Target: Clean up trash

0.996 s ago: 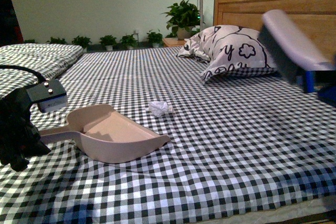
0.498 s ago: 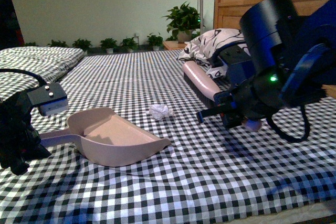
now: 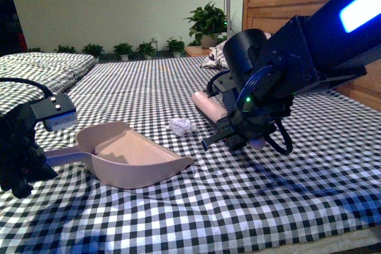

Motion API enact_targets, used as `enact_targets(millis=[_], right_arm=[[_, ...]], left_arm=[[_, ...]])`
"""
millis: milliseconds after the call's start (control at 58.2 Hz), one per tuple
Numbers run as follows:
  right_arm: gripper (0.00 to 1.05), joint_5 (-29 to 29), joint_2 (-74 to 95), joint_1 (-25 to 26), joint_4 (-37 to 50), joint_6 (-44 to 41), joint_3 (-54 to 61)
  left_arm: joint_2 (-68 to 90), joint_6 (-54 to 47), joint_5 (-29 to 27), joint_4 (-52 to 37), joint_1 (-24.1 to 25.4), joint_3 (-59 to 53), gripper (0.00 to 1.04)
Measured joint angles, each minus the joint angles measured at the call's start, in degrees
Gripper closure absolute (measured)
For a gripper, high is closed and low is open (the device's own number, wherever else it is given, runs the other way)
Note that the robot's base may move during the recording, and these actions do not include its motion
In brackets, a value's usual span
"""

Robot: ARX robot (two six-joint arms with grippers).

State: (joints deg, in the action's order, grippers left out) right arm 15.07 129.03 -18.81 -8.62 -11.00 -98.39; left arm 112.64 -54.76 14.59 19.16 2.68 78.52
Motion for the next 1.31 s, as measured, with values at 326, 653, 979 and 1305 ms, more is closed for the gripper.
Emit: enact_targets(millis=[326,653,979,1305], right_arm=[[0.85,1.6,7.3,-0.9,-7.0,-2.9,-11.1],[0.85,-10.7,5.9,-0.8,-15.8,-2.4,-10.1],[0.85,-29.3,-9.2,3.7,-19.4,-9.4,0.5],[0.85,-17.7,-11.8,10.8,-8.4,-7.9,2.5]], left_arm=[[0.0,0.0,0.0,0.0,0.0,0.0,0.79],[0.0,0.0,0.0,0.0,0.0,0.0,0.79],[0.0,0.0,0.0,0.0,0.0,0.0,0.79],[0.0,0.0,0.0,0.0,0.0,0.0,0.79]])
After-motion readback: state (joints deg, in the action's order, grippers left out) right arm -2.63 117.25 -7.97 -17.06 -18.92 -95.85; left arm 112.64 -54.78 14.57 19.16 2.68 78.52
